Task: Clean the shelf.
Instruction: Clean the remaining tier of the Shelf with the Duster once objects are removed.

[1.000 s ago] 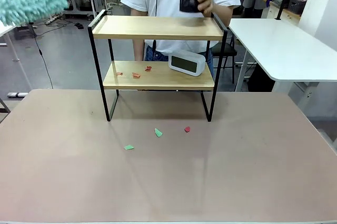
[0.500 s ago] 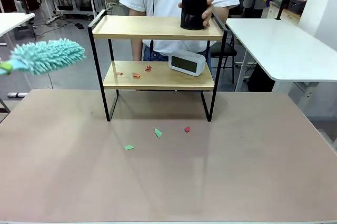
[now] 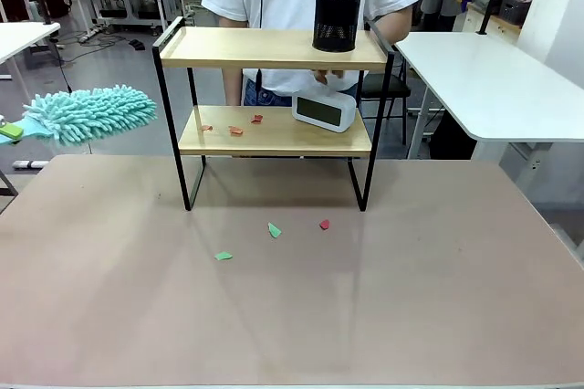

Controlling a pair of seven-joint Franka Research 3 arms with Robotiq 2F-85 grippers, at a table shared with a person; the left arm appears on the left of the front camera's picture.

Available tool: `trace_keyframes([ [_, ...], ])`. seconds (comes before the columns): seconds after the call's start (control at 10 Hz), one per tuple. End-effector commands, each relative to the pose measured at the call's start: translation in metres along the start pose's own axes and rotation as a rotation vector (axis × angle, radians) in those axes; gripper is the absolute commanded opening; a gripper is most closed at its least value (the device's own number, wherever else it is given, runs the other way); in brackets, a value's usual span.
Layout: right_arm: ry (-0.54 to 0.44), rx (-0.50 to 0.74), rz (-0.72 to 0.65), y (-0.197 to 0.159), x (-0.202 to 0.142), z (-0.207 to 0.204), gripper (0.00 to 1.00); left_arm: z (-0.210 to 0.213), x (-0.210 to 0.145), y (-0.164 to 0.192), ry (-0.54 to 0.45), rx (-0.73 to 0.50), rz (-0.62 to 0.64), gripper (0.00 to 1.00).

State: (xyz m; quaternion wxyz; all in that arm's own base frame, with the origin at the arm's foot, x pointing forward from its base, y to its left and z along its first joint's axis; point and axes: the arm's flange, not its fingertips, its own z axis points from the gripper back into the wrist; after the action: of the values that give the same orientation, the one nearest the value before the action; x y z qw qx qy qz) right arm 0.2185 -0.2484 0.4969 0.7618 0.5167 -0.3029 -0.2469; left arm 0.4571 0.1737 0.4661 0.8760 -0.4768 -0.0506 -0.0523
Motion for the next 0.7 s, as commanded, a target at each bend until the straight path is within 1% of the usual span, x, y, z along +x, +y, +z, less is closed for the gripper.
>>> trace_keyframes([
  [0.0, -0.009, 0.026, 0.024, 0.0014, 0.0019, -0.0012, 1.00, -0.0029, -0.0004, -0.0066, -0.031, -0.012, 0.007, 0.12],
  [0.6, -0.009, 0.026, 0.024, 0.0014, 0.0019, -0.0012, 1.00, -0.0029, -0.0004, -0.0066, -0.031, -0.012, 0.007, 0.12],
])
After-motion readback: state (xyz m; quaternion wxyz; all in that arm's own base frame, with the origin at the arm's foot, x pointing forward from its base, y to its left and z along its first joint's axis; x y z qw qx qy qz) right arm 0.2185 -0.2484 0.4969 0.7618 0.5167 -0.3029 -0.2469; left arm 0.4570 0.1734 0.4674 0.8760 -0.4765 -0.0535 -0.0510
